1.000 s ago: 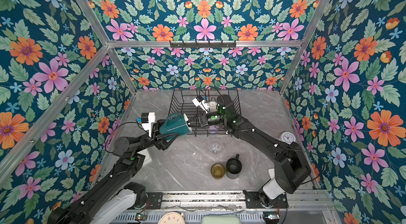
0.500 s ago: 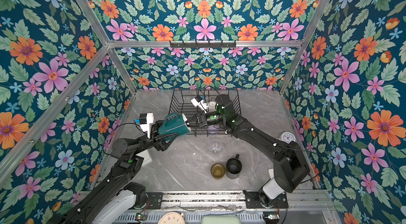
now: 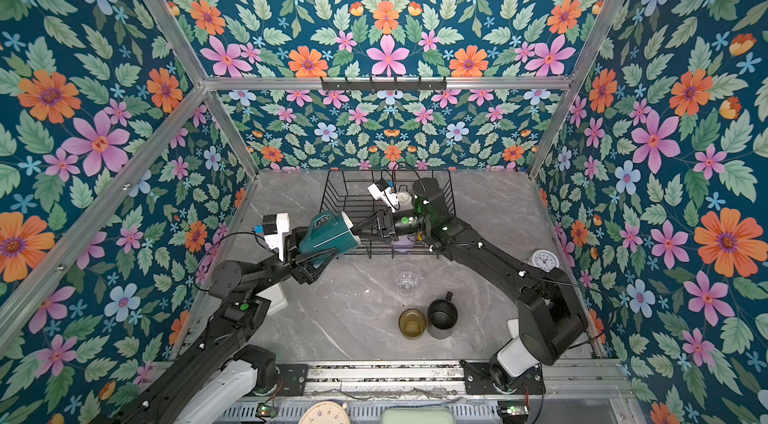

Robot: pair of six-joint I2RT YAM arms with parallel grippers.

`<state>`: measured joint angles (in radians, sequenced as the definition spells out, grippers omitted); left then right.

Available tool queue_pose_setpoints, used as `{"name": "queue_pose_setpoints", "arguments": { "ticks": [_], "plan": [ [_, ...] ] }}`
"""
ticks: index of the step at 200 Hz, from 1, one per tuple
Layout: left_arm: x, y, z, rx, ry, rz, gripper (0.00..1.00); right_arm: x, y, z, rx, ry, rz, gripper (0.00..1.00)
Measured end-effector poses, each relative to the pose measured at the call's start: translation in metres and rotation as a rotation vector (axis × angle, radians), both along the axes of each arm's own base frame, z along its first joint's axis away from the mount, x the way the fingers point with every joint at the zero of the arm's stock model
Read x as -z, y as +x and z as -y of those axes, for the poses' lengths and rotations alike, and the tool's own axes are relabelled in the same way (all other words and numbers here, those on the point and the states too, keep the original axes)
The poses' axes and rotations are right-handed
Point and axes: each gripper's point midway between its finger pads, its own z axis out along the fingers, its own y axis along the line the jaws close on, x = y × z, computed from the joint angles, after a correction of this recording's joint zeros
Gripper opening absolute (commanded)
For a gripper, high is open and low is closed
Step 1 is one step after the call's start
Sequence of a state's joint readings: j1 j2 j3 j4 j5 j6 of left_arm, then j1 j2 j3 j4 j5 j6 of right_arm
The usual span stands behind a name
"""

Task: Load the cups into the dish rack
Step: 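Grasp the green mug's body with the left gripper while the right gripper releases, then carry the green mug over the rack's far corner while the right gripper withdraws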

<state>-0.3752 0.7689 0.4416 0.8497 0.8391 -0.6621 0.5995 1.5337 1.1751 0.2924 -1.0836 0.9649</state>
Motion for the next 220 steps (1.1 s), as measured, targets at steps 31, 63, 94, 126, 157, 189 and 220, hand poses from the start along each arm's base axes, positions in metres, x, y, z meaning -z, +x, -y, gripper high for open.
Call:
{"name": "queue_pose_setpoints", "arguments": {
  "ticks": [31,63,94,126,157,189,220],
  "plan": [
    [-0.004,0.011,-0.001,-0.046,0.022,-0.017,0.0,0.001,0.015,0.023,0.084,-0.007,-0.004,0.45],
    [-0.005,0.035,-0.002,-0.135,0.08,-0.073,0.0,-0.001,0.035,0.059,0.251,-0.06,0.023,0.59],
    [0.008,0.064,0.0,-0.206,0.161,-0.172,0.0,-0.008,0.038,0.087,0.408,-0.153,0.13,0.75],
    [0.028,0.097,0.003,-0.272,0.267,-0.296,0.0,0.0,0.038,0.112,0.534,-0.263,0.208,0.85],
    [0.044,0.131,0.004,-0.34,0.383,-0.396,0.0,0.01,0.037,0.133,0.621,-0.346,0.263,0.98],
    [0.059,0.166,0.004,-0.402,0.516,-0.481,0.0,0.017,0.036,0.149,0.677,-0.396,0.304,0.99],
    [0.08,0.198,0.004,-0.449,0.648,-0.553,0.0,0.018,0.036,0.158,0.715,-0.419,0.338,0.99]
  ]
}}
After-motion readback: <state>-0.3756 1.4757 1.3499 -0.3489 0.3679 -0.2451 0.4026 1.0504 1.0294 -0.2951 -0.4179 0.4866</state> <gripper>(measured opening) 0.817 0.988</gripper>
